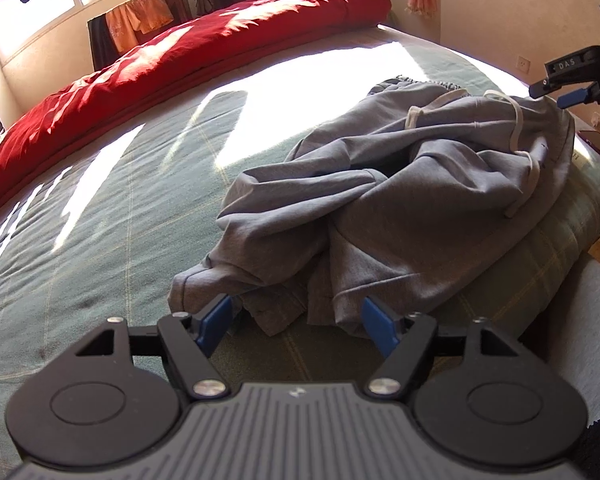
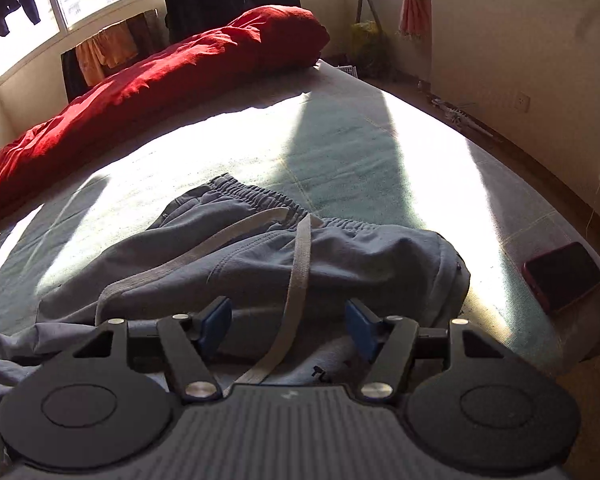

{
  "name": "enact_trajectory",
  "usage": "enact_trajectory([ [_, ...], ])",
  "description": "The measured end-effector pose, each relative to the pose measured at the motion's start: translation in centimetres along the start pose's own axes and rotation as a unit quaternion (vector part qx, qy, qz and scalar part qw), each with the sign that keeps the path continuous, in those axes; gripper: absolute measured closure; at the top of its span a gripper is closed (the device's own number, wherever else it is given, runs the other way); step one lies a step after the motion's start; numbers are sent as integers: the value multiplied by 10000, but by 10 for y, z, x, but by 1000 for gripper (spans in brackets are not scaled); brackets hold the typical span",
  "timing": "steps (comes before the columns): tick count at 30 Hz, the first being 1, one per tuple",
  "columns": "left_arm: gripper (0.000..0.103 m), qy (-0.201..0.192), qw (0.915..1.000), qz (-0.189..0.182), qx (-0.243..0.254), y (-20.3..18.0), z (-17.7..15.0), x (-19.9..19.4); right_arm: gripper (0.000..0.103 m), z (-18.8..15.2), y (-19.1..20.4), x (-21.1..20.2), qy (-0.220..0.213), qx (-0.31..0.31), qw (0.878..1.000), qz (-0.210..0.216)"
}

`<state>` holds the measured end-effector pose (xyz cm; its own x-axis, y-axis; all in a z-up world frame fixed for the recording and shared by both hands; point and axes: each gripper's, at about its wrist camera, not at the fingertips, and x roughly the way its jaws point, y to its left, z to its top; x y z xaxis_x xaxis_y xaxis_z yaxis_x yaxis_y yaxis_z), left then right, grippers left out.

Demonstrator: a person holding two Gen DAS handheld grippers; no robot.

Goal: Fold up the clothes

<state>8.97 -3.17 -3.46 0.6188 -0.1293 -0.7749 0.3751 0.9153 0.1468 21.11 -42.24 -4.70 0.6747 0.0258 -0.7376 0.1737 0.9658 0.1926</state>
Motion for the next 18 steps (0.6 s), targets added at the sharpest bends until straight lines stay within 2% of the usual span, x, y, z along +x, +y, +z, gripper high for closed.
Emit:
enact_trajectory([
  [5, 30, -102, 9998, 68, -144, 12, -11, -10, 35, -15, 53, 0, 220, -350, 9980, 478],
  [9, 29, -138, 9992, 107, -365, 26, -22, -16, 34, -23, 93, -4, 267, -776, 9947, 620],
  [18, 28, -192, 9959, 163, -869, 51, -38, -21, 32, -38, 130, -12, 404, -1057, 9899, 853],
])
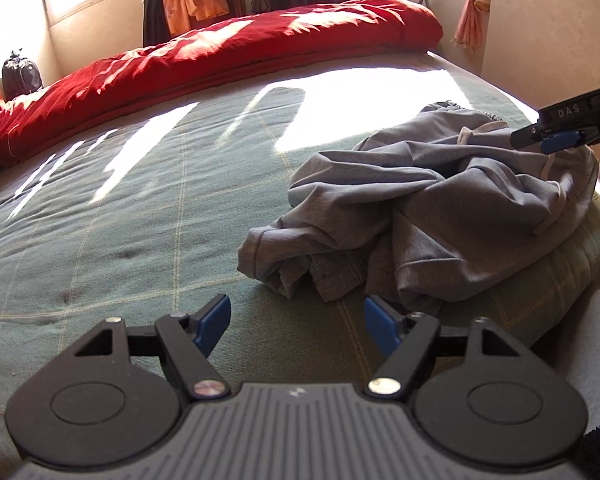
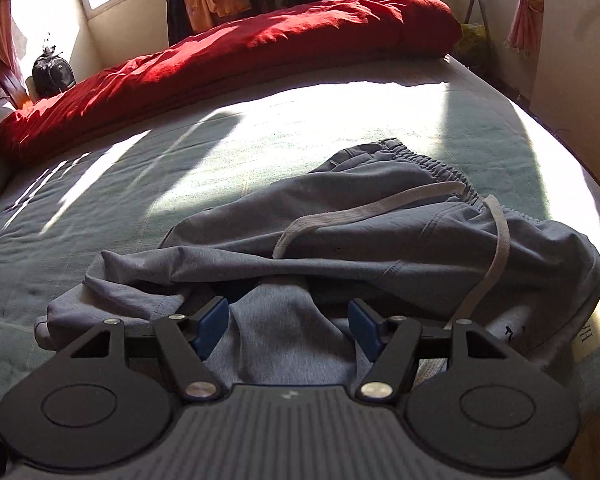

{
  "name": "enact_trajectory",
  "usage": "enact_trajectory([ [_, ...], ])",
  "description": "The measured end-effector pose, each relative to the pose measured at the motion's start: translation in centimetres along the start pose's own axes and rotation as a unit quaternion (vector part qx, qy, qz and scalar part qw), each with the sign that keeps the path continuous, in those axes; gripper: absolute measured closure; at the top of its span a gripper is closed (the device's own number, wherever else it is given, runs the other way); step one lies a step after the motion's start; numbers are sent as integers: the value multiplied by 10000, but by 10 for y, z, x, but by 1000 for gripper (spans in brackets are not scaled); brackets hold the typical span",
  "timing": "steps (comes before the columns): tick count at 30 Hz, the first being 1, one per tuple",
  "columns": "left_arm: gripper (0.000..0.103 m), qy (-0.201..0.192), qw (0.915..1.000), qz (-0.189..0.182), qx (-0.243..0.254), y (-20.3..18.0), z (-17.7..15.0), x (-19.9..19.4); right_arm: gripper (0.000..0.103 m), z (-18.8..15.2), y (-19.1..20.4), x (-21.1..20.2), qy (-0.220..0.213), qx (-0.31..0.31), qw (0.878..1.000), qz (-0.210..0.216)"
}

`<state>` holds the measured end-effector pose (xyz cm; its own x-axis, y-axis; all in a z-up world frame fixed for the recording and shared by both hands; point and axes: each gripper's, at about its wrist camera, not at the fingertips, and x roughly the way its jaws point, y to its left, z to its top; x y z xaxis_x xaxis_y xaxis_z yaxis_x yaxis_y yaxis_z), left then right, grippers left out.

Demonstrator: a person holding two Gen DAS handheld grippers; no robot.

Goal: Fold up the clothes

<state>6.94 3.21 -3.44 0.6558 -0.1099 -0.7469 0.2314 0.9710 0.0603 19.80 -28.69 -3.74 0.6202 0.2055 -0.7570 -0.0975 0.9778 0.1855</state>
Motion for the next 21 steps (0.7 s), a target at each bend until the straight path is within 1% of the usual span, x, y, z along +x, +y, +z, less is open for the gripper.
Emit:
enact_trajectory([
  [5, 28, 25, 9997, -21, -255, 9, -1, 0, 32, -6, 10, -9, -4, -116, 9999, 73],
  [7, 26, 64, 9995, 23, -293, 11, -2, 3, 31, -7, 11, -10, 3, -112, 9999, 104],
  [15, 26, 155, 9990, 79, -401, 23, 3, 17, 31, -10, 14, 8, 209, -37, 9994, 287],
  [19, 26, 100, 9996, 90, -261, 30, 10, 32, 31, -11, 16, 20, 354, -35, 9988, 332],
  [21, 26, 31, 9999, 81, -107, 32, 14, 41, 31, -11, 16, 25, 412, -39, 9986, 342],
])
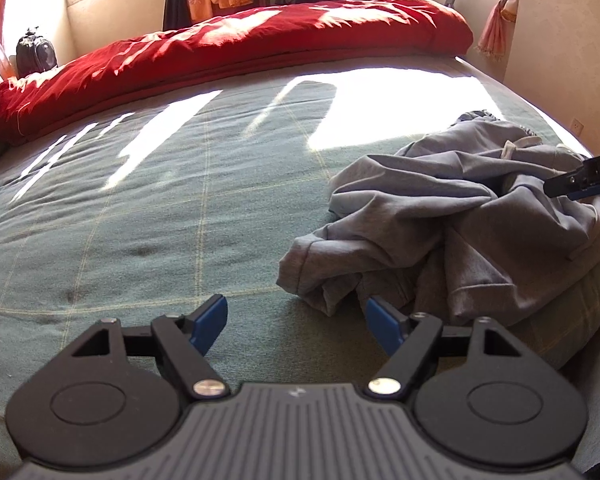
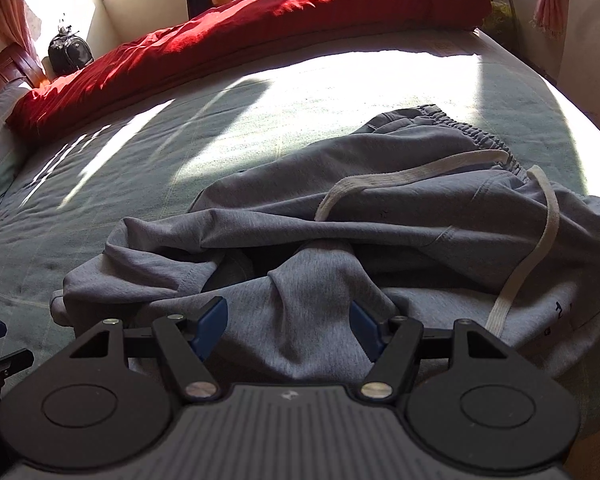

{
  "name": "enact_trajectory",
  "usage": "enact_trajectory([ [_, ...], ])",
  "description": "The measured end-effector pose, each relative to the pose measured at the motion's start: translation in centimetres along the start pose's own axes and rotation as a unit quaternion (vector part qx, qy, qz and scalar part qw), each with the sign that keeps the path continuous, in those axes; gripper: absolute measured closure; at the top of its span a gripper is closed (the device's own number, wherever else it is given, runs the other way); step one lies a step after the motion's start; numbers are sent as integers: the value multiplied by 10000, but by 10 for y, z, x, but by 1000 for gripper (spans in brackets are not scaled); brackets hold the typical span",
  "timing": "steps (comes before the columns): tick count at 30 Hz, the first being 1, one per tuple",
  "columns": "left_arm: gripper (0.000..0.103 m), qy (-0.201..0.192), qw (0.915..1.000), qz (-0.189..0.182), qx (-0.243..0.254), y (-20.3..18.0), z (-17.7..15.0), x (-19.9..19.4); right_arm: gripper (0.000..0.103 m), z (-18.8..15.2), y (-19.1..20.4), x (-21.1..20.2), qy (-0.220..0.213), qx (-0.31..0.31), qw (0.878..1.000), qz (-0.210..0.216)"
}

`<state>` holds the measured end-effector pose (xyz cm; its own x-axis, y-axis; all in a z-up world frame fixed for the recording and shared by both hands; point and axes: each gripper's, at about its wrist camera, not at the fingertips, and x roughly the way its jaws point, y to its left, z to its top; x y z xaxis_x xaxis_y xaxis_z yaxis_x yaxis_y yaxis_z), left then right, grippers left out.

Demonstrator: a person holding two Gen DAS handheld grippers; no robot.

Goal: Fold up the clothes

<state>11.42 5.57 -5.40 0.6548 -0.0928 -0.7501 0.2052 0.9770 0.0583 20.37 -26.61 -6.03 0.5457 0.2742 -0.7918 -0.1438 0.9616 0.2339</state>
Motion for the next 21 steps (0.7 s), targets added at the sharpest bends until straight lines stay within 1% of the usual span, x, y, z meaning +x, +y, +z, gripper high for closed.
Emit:
enact_trajectory([
  [4, 27, 5, 9994, 19, 351, 2, 7, 24, 31, 3, -4, 9, 73, 29, 10000, -50],
  [5, 27, -8, 9990, -55, 435, 4, 9, 30, 31, 3, -6, 11, 97, 36, 9999, -81],
  [10, 32, -3, 9949, -645, 775, 8, 15, 53, 31, 7, -12, 24, 200, 102, 9996, -149],
  [11, 36, 24, 9933, -765, 865, 9, 16, 58, 31, 8, -13, 26, 212, 107, 9996, -144],
  [13, 41, 74, 9897, -984, 1040, 9, 16, 65, 31, 10, -13, 30, 219, 95, 9996, -152],
  [16, 46, 272, 9850, -1354, 1036, 13, 16, 79, 31, 13, -12, 36, 254, 99, 9995, -142],
  [18, 59, 365, 9830, -1517, 972, 13, 16, 83, 31, 13, -11, 40, 278, 110, 9995, -130],
  [19, 62, 354, 9823, -1567, 966, 12, 15, 83, 31, 13, -11, 42, 291, 108, 9994, -120],
  [21, 75, 272, 9815, -1639, 949, 11, 16, 79, 31, 13, -10, 45, 316, 103, 9994, -101],
])
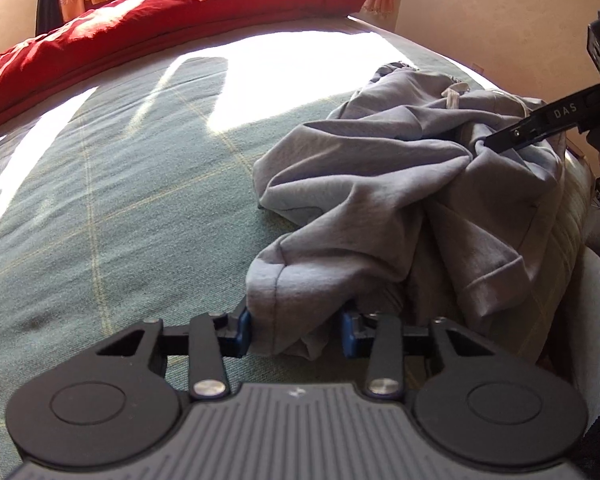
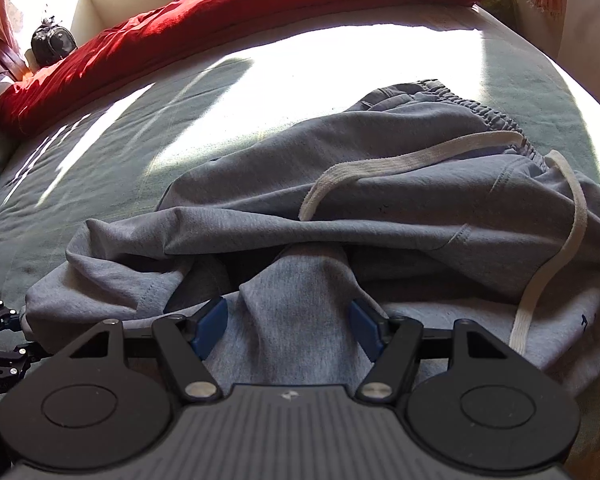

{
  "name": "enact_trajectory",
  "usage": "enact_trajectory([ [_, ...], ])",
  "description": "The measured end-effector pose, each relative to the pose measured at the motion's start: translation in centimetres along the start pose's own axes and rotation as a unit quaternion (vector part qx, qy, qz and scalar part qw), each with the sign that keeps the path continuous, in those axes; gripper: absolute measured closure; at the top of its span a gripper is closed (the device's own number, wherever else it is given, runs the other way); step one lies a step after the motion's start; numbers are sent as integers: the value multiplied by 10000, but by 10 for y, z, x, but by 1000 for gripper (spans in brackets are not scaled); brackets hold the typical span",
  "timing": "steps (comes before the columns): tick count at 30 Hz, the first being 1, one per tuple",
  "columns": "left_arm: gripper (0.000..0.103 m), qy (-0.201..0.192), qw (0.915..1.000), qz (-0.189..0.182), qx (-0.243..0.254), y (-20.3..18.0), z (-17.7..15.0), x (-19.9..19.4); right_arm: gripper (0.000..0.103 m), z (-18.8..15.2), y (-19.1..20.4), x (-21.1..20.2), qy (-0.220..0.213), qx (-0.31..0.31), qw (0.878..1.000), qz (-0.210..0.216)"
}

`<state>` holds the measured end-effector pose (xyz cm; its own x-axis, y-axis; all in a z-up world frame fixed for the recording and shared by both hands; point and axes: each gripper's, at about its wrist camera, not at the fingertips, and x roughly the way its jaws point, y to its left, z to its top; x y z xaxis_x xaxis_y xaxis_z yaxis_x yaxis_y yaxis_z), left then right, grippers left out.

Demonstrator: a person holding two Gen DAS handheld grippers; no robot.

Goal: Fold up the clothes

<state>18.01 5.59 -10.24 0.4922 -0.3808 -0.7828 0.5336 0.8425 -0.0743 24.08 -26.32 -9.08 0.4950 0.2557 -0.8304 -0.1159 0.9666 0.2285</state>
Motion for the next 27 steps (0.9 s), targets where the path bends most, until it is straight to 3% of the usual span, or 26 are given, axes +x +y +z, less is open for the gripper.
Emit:
enact_trajectory([
  [2, 86, -44, 10000, -29, -28, -2, 1, -3, 31, 0, 0, 2, 19, -7, 10000, 13],
  [11, 91, -383, 9953, 849, -253, 8, 21, -18, 31, 2, -1, -3, -64, 33, 10000, 69],
  [19, 92, -589, 9805, 1712, -762, 56, 51, -31, 31, 3, -8, -12, -184, 150, 9997, 61],
  [27, 92, -376, 9672, 2293, -1029, 109, 74, -20, 31, 3, -12, -13, -193, 207, 9996, 52],
])
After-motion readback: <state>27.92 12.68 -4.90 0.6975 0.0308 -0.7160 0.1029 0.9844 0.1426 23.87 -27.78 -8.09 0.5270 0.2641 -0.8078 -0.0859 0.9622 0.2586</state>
